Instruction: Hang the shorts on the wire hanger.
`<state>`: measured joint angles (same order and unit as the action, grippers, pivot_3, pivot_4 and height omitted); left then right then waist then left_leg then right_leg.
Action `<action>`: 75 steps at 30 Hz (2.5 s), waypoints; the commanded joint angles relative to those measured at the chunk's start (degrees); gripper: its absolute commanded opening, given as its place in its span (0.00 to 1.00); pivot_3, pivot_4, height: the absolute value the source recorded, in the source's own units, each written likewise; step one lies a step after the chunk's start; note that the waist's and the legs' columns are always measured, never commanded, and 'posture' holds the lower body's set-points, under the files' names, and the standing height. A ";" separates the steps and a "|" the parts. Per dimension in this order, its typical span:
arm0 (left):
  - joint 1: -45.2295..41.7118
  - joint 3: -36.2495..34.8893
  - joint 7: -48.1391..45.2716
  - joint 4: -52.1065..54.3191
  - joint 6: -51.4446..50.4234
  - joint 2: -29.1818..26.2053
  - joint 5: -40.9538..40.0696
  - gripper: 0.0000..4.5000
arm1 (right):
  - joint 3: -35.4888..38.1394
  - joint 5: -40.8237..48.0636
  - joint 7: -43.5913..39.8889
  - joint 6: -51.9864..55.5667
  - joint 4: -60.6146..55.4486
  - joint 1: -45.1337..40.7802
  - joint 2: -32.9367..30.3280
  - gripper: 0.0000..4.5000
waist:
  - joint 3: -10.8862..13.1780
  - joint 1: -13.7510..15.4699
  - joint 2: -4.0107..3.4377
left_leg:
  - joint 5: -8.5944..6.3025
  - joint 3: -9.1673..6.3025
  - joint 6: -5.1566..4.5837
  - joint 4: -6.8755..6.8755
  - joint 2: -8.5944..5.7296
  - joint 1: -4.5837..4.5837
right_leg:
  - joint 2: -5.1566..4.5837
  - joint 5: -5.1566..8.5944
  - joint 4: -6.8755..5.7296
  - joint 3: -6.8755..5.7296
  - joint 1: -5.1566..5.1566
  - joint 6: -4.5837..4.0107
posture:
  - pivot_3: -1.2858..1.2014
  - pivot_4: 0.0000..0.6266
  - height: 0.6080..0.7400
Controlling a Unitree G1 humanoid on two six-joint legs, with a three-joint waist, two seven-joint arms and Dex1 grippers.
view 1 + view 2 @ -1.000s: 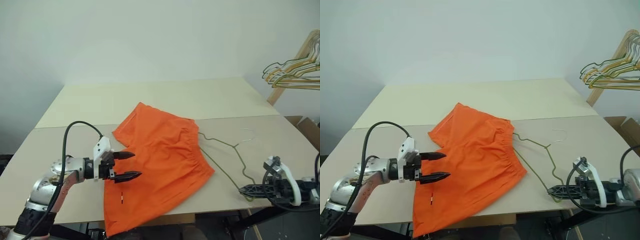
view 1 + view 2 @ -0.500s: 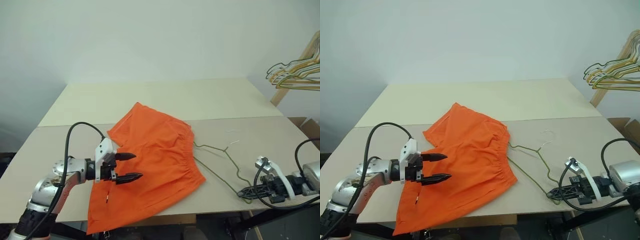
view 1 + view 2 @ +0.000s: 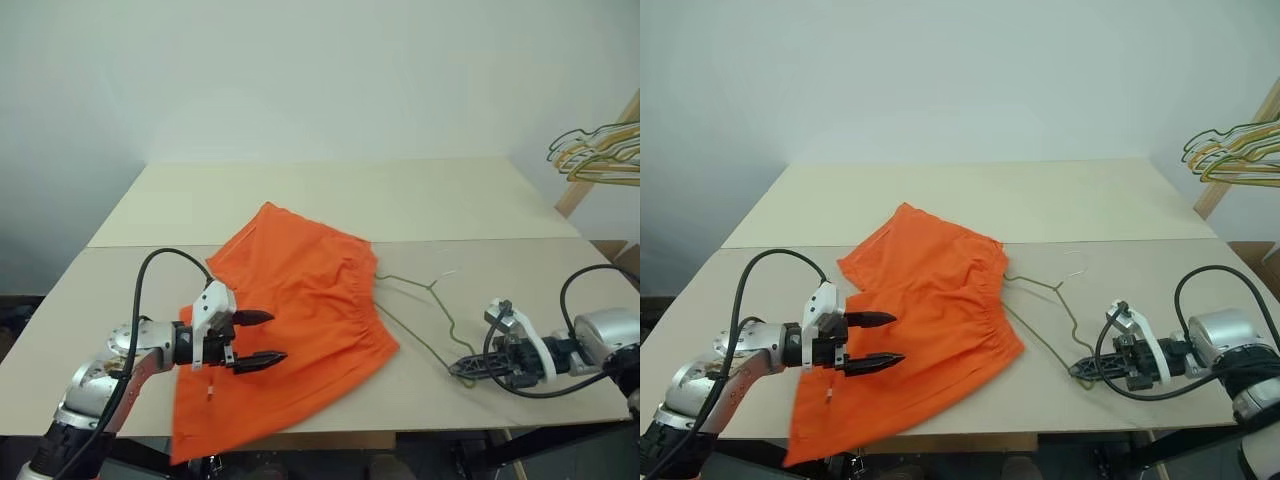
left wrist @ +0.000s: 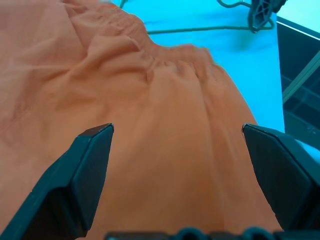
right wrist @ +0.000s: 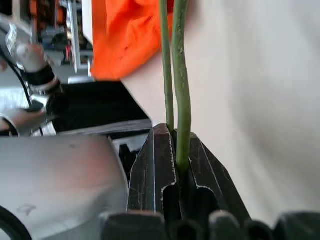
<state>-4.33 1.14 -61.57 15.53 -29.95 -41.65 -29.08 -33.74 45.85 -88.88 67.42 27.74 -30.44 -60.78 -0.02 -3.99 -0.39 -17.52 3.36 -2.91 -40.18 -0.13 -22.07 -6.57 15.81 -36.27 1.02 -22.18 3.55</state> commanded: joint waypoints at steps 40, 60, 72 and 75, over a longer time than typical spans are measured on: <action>0.77 2.05 0.75 1.53 3.22 0.33 2.89 0.99 | 7.62 -3.57 -3.27 1.20 11.67 -8.50 9.15 0.00 | -0.06 0.11 -0.04 | 0.06 0.02 0.20 0.01 0.00 -0.03 | -0.08 -0.01 0.00 -0.06 -0.04 -0.03 | 0.47 0.00 1.00; 0.37 2.94 0.29 0.65 4.41 0.60 4.41 0.99 | 30.72 -14.26 2.08 -35.14 -4.91 12.17 11.93 0.00 | -0.07 0.11 -0.05 | -0.09 0.03 -0.08 0.00 0.00 0.08 | 0.02 -0.01 -0.19 -0.05 0.04 -0.02 | 0.47 0.00 1.00; -0.47 4.14 0.03 -0.09 5.08 0.70 4.92 0.99 | 26.32 -22.24 10.46 -20.25 5.32 3.45 14.08 0.00 | -0.09 -0.12 -0.03 | -0.08 0.14 -0.08 -0.02 0.00 0.28 | 0.07 0.00 -0.40 0.08 0.05 -0.03 | 0.46 0.00 1.00; -0.36 4.37 0.00 -0.01 5.20 0.79 5.07 0.99 | 27.78 -23.41 15.12 -16.54 11.75 -1.46 16.05 0.00 | -0.16 -0.25 0.09 | -0.05 0.14 -0.03 -0.01 0.00 0.31 | 0.09 0.00 -0.39 0.08 0.07 -0.03 | 0.46 0.00 1.00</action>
<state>-3.99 5.78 -61.44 14.72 -26.09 -40.79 -24.11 -7.91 23.13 -76.15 48.62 36.63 -30.05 -45.06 -0.19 -4.24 -0.30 -17.57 3.50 -2.92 -40.20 -0.13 -21.75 -6.48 15.81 -36.66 1.10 -22.09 3.52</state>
